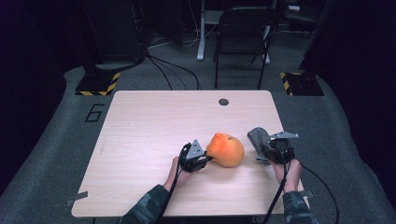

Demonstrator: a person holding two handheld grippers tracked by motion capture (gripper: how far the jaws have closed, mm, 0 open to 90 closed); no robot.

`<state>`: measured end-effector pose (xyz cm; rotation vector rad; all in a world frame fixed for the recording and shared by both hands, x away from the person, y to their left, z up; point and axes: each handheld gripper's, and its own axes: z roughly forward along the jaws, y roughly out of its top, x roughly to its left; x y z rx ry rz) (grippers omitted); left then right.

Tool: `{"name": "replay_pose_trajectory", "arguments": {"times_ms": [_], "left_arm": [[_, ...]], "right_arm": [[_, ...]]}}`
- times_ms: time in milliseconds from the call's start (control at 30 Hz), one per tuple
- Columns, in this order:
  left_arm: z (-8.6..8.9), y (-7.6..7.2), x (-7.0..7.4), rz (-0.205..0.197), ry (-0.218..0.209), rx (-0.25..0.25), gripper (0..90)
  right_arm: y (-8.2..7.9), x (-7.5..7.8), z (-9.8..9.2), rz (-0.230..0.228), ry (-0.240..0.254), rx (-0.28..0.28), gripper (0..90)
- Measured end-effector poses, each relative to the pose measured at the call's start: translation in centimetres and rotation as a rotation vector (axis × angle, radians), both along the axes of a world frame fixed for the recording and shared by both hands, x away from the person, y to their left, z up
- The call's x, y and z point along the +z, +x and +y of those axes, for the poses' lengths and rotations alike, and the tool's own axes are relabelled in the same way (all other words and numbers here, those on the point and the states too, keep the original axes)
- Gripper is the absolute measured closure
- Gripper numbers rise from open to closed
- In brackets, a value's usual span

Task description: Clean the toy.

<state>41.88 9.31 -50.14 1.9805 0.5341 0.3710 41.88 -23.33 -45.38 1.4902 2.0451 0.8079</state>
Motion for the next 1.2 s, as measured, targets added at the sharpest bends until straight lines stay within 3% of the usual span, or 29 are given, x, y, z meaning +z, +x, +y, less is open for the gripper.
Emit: {"name": "replay_pose_trajectory", "arguments": {"times_ms": [200, 233, 300, 333, 467, 733, 833, 900, 1100, 1200], "left_arm": [[0.7, -0.4, 2.4, 0.070, -0.110, 0.022, 76.5], [0.9, -0.4, 2.7, 0.096, -0.130, 0.033, 76.4], [1.1, -0.4, 2.9, 0.108, -0.148, 0.044, 76.4], [1.5, -0.4, 3.4, 0.163, -0.181, 0.070, 76.4], [2.2, 0.1, 3.8, 0.262, -0.237, 0.096, 76.3], [2.8, 0.4, 3.7, 0.392, -0.273, 0.136, 76.0], [2.9, 0.8, 2.8, 0.456, -0.297, 0.140, 75.6], [2.9, 1.2, 1.9, 0.486, -0.286, 0.150, 75.2], [2.6, 1.8, -0.2, 0.523, -0.249, 0.191, 74.2], [2.4, 1.7, 0.0, 0.498, -0.230, 0.193, 74.0]], "right_arm": [[0.0, 0.2, -0.2, -0.010, 0.004, -0.002, 73.2], [0.0, 0.2, -0.2, -0.010, 0.003, -0.001, 73.2], [0.0, 0.2, -0.1, -0.006, 0.002, -0.006, 73.2], [0.0, 0.1, -0.1, -0.012, 0.005, -0.005, 73.2], [0.0, 0.2, -0.1, -0.007, 0.000, 0.001, 73.2], [0.0, 0.2, 0.0, -0.003, 0.000, -0.002, 73.2], [0.0, 0.2, 0.1, -0.004, 0.000, -0.002, 73.2], [0.0, 0.3, 0.2, -0.002, -0.003, 0.002, 73.2], [-0.5, 1.6, 1.1, -0.043, -0.005, 0.046, 73.2], [-1.1, 3.1, 2.9, -0.082, -0.003, 0.099, 73.2]]}}
